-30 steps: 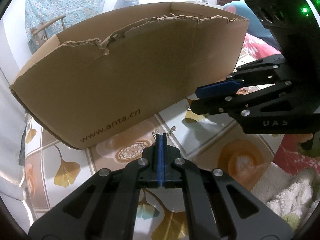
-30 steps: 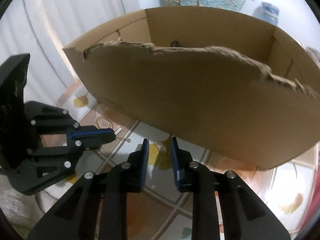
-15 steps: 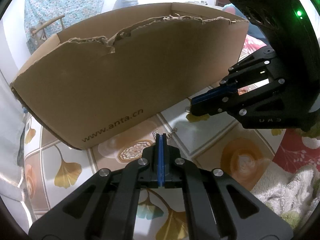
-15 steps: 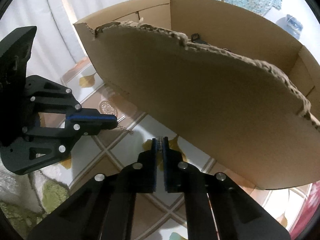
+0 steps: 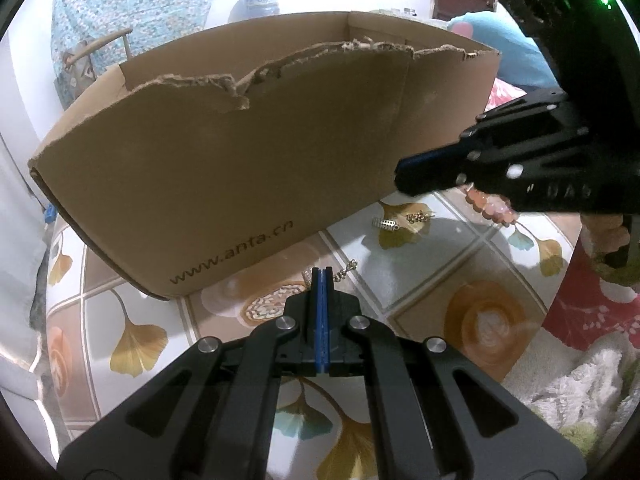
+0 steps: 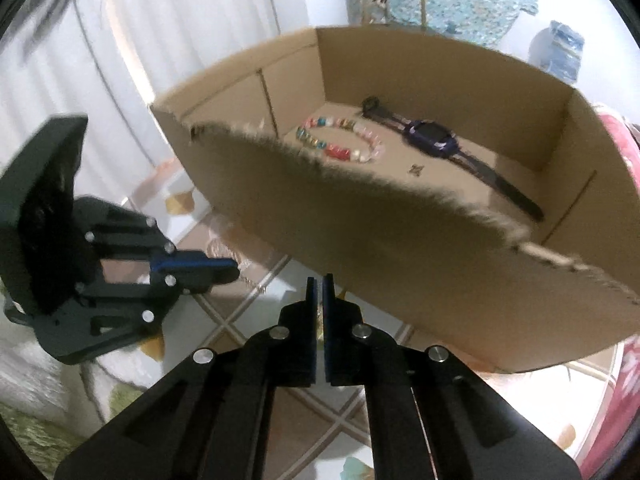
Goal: Organize jewelry
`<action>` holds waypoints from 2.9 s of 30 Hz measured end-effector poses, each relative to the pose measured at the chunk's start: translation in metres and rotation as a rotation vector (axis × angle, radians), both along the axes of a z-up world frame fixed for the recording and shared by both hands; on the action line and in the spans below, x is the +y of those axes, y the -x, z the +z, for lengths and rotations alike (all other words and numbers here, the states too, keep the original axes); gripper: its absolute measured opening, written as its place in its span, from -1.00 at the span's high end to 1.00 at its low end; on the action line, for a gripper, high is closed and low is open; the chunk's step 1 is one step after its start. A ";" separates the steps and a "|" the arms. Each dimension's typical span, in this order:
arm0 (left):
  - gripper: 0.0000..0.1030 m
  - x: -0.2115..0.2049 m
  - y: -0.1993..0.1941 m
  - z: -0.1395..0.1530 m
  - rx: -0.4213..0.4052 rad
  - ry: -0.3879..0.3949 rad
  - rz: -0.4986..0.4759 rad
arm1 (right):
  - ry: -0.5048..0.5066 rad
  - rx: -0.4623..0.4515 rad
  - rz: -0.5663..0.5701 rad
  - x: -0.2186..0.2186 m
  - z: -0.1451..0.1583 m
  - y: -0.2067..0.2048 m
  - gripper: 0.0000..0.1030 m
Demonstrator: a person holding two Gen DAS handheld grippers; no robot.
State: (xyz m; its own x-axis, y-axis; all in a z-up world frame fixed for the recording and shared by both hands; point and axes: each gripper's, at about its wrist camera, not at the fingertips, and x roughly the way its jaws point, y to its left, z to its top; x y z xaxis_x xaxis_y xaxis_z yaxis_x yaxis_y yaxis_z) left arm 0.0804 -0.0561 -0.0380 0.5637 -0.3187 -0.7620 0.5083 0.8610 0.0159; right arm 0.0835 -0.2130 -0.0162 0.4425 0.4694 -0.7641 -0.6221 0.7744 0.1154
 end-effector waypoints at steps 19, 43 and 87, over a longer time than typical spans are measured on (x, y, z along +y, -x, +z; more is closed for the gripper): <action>1.00 0.005 0.006 -0.001 0.000 0.004 -0.005 | 0.047 0.063 0.008 0.031 -0.028 -0.006 0.49; 1.00 0.016 -0.002 -0.001 0.003 0.027 -0.003 | 0.078 0.044 -0.009 0.038 -0.030 -0.001 0.91; 1.00 0.005 -0.163 0.063 0.417 0.185 -0.001 | 0.014 0.326 0.054 0.034 0.044 -0.150 0.91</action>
State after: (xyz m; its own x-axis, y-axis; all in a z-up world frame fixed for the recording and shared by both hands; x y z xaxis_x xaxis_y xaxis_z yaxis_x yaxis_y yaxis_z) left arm 0.2434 -0.0514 0.0254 0.2203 -0.4714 -0.8540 0.4393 0.8296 -0.3446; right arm 0.2332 -0.1787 0.0274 0.1485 0.4740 -0.8679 -0.5947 0.7440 0.3046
